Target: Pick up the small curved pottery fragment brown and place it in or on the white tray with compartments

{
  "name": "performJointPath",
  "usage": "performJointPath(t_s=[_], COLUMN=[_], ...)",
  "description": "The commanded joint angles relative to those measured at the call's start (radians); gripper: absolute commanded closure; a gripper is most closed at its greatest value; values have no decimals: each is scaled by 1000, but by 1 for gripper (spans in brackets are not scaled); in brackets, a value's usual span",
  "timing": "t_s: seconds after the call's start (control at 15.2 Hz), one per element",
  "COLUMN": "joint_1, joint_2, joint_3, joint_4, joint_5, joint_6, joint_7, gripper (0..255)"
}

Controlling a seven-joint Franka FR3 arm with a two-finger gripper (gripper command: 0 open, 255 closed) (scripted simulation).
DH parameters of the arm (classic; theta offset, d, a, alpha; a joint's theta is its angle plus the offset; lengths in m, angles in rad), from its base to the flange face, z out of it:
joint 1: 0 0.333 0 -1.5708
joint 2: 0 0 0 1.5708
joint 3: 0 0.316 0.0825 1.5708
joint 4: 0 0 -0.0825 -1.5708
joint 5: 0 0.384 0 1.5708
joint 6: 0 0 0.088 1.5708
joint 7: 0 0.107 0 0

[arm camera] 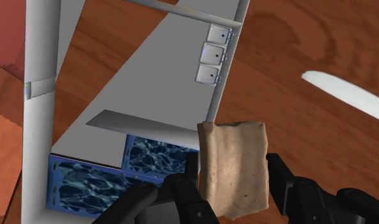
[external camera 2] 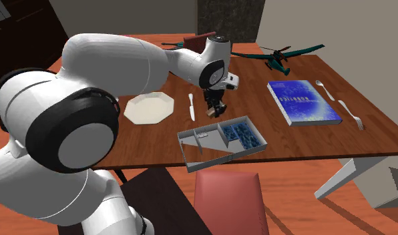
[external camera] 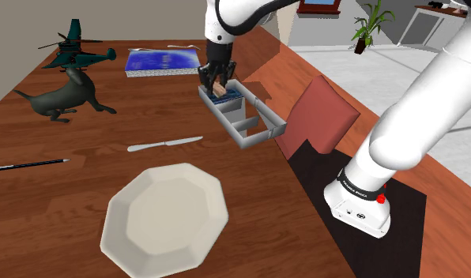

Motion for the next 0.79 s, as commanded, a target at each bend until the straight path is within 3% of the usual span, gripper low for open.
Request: performJointPath(t_s=[0.0, 0.4, 0.73], joint_1=[-18, -66, -65], joint_2=[-43, -150, -124], joint_3=[-25, -105, -102], joint_4=[-51, -170, -213], joint_5=[14, 33, 33], joint_6=[7, 12, 82], joint_7=[-53, -192, -193], gripper=[255, 255, 255])
